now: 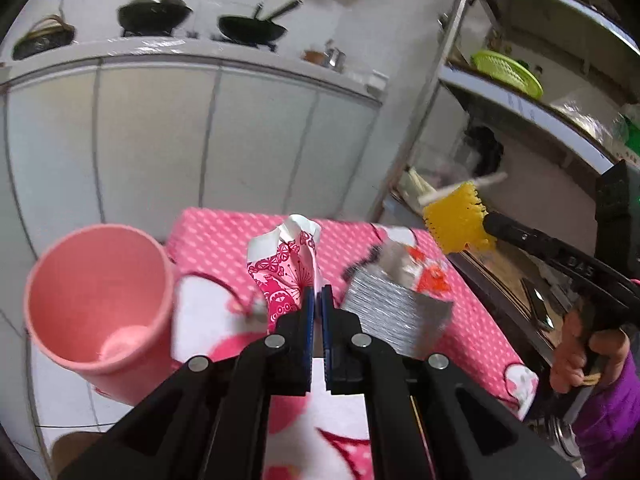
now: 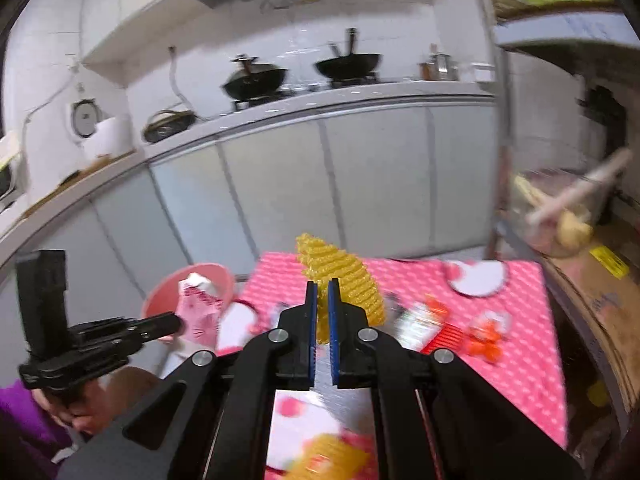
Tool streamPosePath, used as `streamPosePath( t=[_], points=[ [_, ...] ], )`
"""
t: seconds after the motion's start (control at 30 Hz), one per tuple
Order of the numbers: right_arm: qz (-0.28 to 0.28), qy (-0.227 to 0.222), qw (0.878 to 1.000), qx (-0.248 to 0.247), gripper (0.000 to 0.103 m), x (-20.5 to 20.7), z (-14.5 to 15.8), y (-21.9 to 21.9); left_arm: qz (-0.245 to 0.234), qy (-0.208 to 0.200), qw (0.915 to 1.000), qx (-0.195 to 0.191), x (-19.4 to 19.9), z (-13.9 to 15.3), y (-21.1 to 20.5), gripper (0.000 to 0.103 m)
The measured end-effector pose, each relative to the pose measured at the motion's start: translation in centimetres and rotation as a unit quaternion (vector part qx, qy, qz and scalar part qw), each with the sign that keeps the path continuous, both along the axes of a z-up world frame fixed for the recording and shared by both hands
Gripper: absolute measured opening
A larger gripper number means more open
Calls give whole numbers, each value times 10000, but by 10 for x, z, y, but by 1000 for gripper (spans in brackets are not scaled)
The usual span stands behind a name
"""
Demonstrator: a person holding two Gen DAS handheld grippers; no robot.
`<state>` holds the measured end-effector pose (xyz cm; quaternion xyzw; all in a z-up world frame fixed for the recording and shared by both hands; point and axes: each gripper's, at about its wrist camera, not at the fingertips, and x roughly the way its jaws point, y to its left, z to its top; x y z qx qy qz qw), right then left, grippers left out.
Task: Collect trash
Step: 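Carry both items over the pink bucket and open both tools to drop them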
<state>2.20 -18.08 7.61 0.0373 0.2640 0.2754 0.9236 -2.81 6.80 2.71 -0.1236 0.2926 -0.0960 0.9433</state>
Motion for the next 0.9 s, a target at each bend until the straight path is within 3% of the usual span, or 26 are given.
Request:
streamPosePath(
  t=[0.2, 0.43, 0.63, 0.9],
  points=[
    [922, 168, 9954, 183, 6, 14, 2, 82, 691, -124, 9975, 68, -6, 9, 53, 3],
    [1896, 445, 9804, 290, 6, 32, -8, 191, 1591, -19, 9866, 356, -4, 2, 121, 3],
    [2266, 815, 9701, 303, 6, 53, -33, 257, 1966, 300, 9791, 430, 5, -24, 163, 3],
    [2237, 1226, 9669, -7, 6, 80, -78, 299, 2126, 774, 9734, 377, 31, -66, 186, 3]
  ],
)
